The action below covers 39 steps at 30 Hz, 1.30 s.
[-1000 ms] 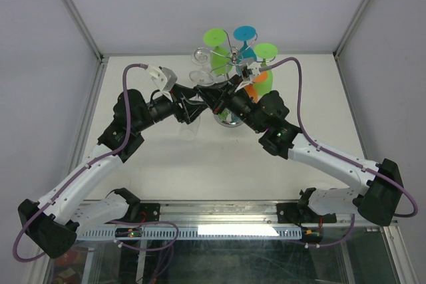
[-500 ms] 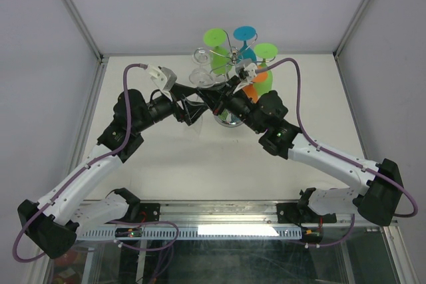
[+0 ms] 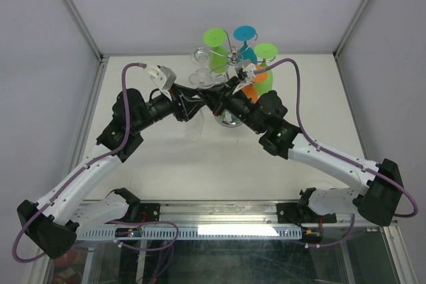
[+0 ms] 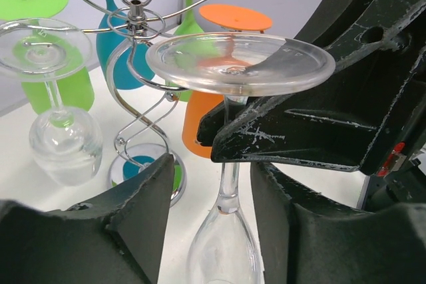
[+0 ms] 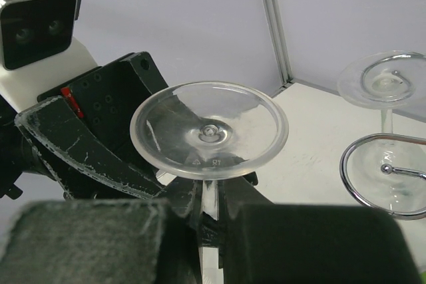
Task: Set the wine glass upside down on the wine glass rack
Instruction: Turn the wine glass upside down at the wine rack.
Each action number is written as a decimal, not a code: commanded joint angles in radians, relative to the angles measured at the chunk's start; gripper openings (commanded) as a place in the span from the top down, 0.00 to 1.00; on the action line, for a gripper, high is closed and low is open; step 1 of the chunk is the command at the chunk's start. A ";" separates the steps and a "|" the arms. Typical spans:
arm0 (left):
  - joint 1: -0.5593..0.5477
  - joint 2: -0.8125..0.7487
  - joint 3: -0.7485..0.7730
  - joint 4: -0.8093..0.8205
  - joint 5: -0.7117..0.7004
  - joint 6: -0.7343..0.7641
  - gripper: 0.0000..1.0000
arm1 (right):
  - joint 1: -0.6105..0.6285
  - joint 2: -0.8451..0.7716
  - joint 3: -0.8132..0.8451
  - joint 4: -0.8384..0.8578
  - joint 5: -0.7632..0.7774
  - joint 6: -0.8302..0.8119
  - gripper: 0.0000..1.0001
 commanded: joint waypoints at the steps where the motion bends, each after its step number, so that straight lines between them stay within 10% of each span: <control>1: 0.010 -0.004 0.039 0.010 0.001 0.010 0.50 | 0.006 -0.053 -0.003 0.057 0.000 -0.002 1.00; 10: 0.010 0.008 0.044 0.010 -0.004 0.015 0.57 | 0.006 -0.059 0.000 0.061 -0.026 0.027 1.00; 21: 0.011 0.008 0.045 -0.001 -0.027 0.025 1.00 | 0.006 -0.058 -0.007 0.071 -0.029 0.038 1.00; 34: 0.011 -0.002 0.045 -0.022 -0.061 0.029 1.00 | 0.006 -0.055 -0.010 0.063 -0.012 0.034 0.94; 39: 0.011 -0.011 0.044 -0.023 -0.082 0.025 1.00 | 0.006 -0.058 -0.014 0.059 0.000 0.032 0.78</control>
